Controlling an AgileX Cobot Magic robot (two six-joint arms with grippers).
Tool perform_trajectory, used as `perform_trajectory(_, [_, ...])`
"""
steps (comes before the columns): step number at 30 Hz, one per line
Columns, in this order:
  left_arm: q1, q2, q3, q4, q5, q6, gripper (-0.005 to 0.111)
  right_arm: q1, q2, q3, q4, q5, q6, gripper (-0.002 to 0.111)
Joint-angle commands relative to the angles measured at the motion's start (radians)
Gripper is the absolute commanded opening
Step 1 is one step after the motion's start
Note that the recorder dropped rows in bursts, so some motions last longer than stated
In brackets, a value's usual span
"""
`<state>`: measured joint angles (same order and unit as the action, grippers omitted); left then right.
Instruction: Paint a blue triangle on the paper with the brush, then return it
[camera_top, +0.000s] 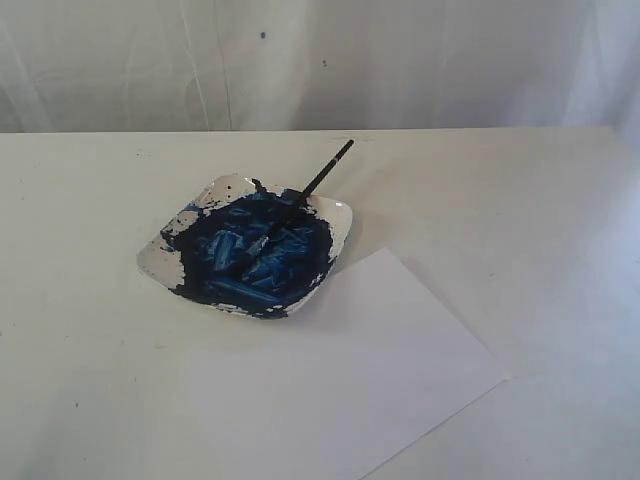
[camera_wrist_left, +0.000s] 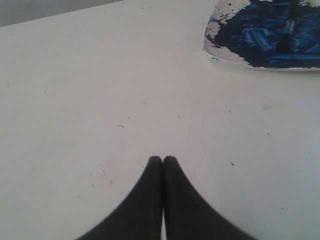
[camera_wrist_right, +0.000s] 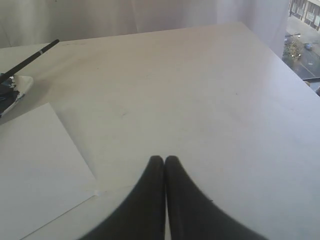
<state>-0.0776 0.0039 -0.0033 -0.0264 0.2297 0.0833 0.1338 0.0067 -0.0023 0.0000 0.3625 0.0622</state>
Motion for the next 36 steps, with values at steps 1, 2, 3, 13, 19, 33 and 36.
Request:
perform_trajectory(1, [-0.004, -0.004, 0.003, 0.002, -0.004, 0.003, 0.0, -0.005, -0.007, 0.002, 0.0, -0.011, 0.001, 0.0])
perform_trajectory(2, [-0.004, -0.004, 0.003, 0.002, -0.004, 0.003, 0.0, -0.005, -0.007, 0.002, 0.0, -0.011, 0.001, 0.0])
perform_trajectory(3, [-0.004, -0.004, 0.003, 0.002, -0.004, 0.003, 0.0, -0.005, -0.007, 0.002, 0.0, -0.011, 0.001, 0.0])
perform_trajectory(13, [-0.004, -0.004, 0.003, 0.002, -0.004, 0.003, 0.0, -0.005, -0.007, 0.002, 0.0, -0.011, 0.001, 0.0])
perform_trajectory(19, [-0.004, -0.004, 0.003, 0.002, -0.004, 0.003, 0.0, -0.005, -0.007, 0.002, 0.0, -0.011, 0.001, 0.0])
perform_trajectory(33, [-0.004, -0.004, 0.003, -0.066, -0.08, -0.029, 0.0, -0.005, -0.007, 0.002, 0.0, -0.011, 0.001, 0.0])
perform_trajectory(36, [-0.004, -0.004, 0.003, -0.12, -0.189, -0.083, 0.0, -0.005, -0.007, 0.002, 0.0, -0.011, 0.001, 0.0])
